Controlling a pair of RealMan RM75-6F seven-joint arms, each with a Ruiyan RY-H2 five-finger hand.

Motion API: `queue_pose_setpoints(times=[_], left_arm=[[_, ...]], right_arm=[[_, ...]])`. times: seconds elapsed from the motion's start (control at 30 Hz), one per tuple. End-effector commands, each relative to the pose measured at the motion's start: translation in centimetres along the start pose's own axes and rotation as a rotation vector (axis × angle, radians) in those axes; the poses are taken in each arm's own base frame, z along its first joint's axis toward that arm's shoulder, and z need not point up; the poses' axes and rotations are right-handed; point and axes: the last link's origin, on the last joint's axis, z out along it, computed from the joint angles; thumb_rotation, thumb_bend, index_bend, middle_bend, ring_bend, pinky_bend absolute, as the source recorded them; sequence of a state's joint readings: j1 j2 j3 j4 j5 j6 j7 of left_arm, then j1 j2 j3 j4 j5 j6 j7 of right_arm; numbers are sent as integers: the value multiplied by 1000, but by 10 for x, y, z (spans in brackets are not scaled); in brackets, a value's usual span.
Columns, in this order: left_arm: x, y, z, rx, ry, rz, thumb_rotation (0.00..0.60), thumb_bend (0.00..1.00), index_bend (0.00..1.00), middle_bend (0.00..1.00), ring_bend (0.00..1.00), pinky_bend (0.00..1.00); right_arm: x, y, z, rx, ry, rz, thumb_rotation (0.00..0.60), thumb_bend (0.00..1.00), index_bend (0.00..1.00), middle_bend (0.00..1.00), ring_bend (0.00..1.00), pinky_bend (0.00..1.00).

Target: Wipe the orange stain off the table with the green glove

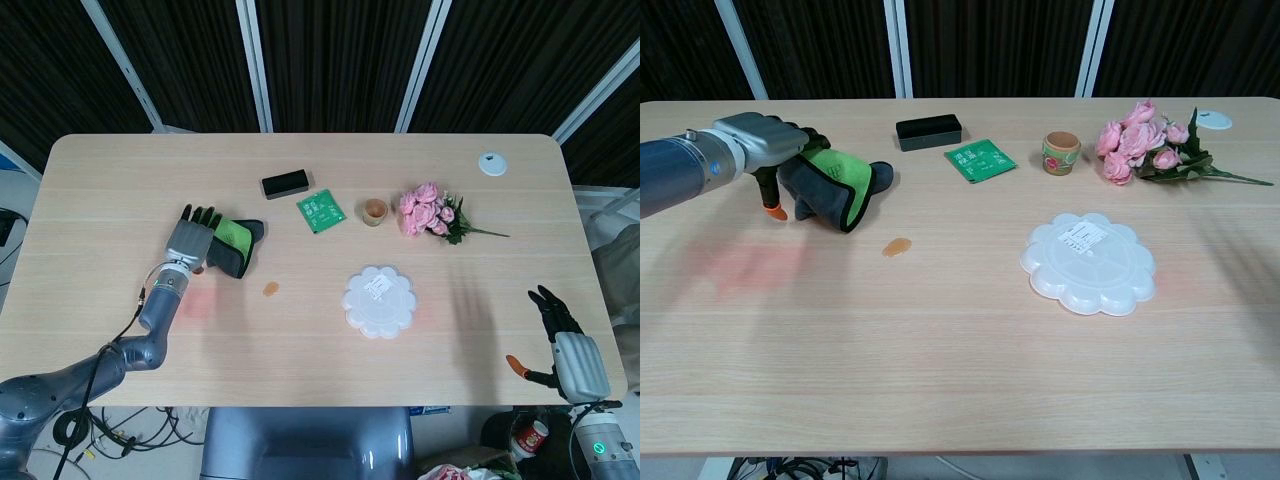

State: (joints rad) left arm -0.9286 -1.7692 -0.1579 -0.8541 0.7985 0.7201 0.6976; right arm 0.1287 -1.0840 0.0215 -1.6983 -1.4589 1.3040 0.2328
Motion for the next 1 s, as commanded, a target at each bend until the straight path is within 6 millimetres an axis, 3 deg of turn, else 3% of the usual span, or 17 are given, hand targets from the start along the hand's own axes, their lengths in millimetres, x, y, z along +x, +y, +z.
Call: queue_pose_setpoints(times=[0.03, 1.0], left_arm=[[0, 1, 1, -2, 1, -5, 600, 10, 0, 0, 0, 42], [1, 3, 1, -10, 9, -12, 600, 9, 0, 0, 0, 42]], right_arm=[[0, 0, 0, 1, -1, 1, 600, 125, 0, 0, 0, 178], [0, -1, -1, 1, -1, 2, 600, 125, 0, 0, 0, 178]])
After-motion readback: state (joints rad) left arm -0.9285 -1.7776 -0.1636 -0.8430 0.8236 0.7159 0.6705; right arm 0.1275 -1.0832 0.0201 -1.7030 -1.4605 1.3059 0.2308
